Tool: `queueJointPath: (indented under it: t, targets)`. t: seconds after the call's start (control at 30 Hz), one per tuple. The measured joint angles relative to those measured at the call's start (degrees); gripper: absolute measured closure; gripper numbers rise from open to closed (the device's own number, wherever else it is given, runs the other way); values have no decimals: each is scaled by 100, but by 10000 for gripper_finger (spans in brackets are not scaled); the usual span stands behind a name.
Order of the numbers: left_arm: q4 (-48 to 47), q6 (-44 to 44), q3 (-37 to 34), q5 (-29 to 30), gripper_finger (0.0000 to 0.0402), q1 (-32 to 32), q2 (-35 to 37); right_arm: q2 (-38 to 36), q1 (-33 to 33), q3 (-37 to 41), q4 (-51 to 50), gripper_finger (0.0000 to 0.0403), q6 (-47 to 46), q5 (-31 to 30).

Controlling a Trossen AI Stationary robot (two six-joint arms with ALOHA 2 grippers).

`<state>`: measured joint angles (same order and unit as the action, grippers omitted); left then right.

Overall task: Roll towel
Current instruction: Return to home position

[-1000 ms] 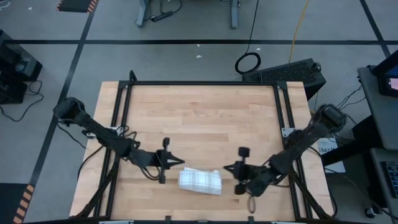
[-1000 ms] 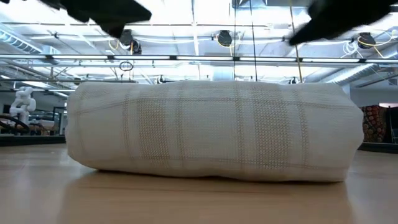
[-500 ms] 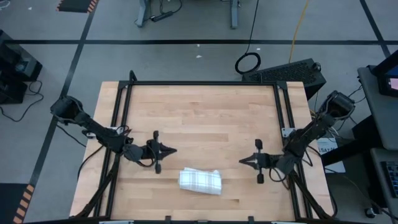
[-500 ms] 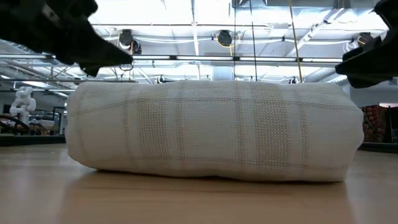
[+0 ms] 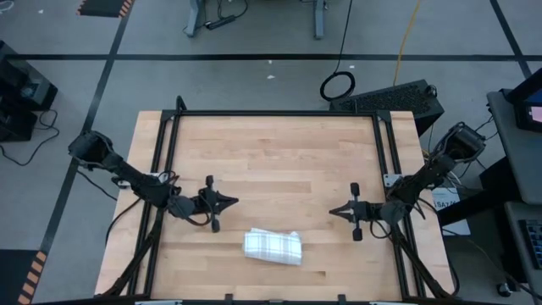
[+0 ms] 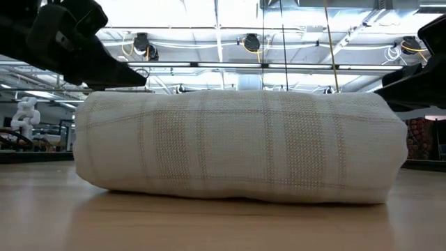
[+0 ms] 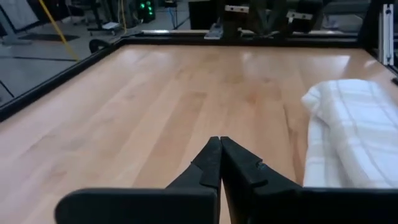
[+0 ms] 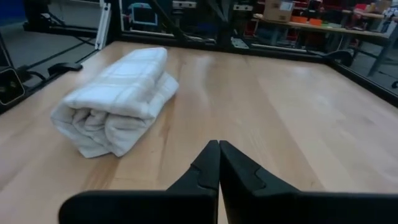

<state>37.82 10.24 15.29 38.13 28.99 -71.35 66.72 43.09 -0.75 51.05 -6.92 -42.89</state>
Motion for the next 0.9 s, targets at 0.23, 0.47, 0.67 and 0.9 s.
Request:
queueJointPath:
  t: [0.23,0.47,0.67,0.9]
  targets:
    - [440,-188,-286,-168,392,0,4,0,0,0,-46,403,171,-37]
    - [2205,-350,-1263,-253,392,0,6,0,40,0,-147,403,46,-35]
    - [2674,-706,-1497,-326,392,-2,26,2,176,-4,-196,403,12,7]
    - [2748,-1281,-1498,-465,392,0,272,-129,213,-2,-197,403,74,0]
